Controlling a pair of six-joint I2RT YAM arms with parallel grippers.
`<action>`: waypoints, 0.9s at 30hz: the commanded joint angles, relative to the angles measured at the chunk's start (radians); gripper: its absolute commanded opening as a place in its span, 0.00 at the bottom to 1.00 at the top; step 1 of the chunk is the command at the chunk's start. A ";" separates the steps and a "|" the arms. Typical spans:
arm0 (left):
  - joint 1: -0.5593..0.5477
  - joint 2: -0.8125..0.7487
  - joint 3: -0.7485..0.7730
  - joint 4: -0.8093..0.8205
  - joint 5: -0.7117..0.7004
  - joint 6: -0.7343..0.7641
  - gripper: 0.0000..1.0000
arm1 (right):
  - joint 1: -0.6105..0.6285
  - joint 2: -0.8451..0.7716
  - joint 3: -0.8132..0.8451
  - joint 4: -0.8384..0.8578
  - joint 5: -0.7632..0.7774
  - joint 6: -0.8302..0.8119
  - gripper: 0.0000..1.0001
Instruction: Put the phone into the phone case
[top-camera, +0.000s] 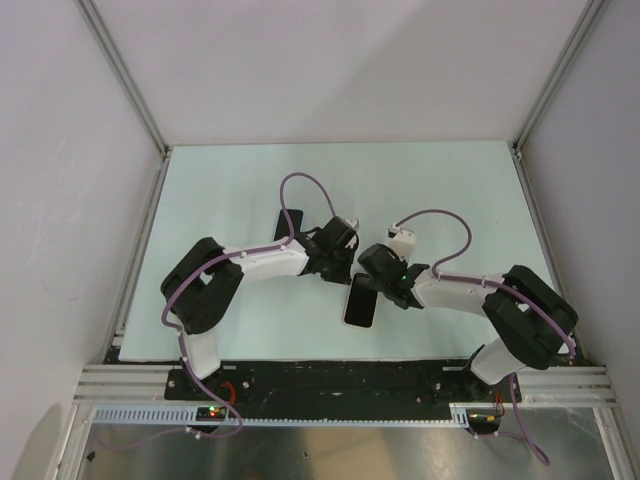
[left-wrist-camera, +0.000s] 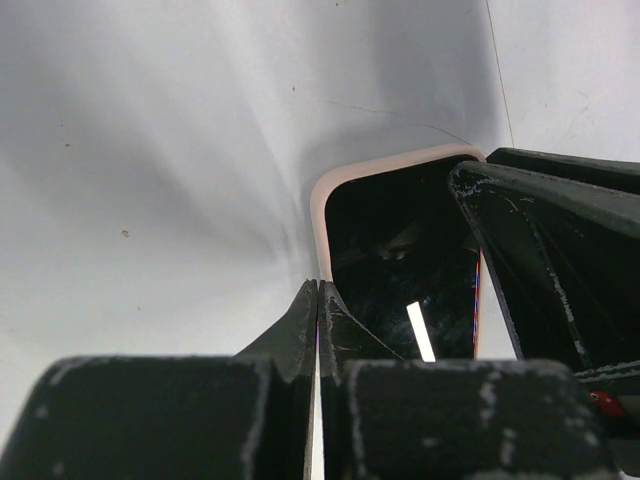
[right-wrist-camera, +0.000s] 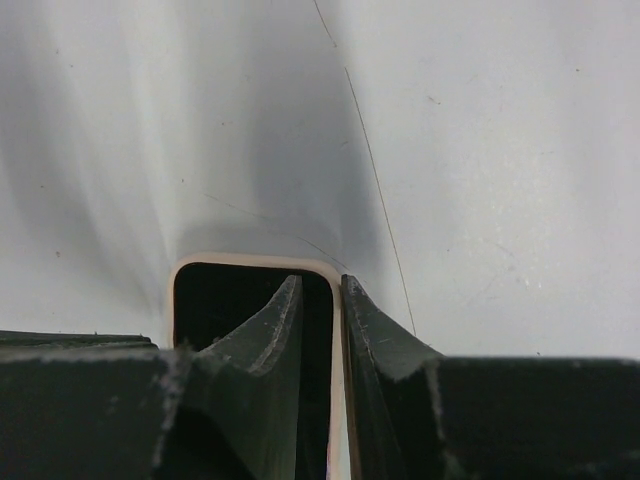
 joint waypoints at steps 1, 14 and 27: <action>-0.003 -0.045 0.001 0.007 0.006 0.020 0.00 | 0.099 0.146 -0.075 -0.284 -0.201 0.054 0.06; 0.000 -0.078 -0.012 0.008 -0.008 0.007 0.01 | -0.042 -0.098 0.030 -0.286 -0.225 -0.082 0.43; 0.093 -0.353 -0.181 0.008 -0.123 -0.110 0.42 | 0.098 -0.239 0.034 -0.384 -0.147 0.136 0.90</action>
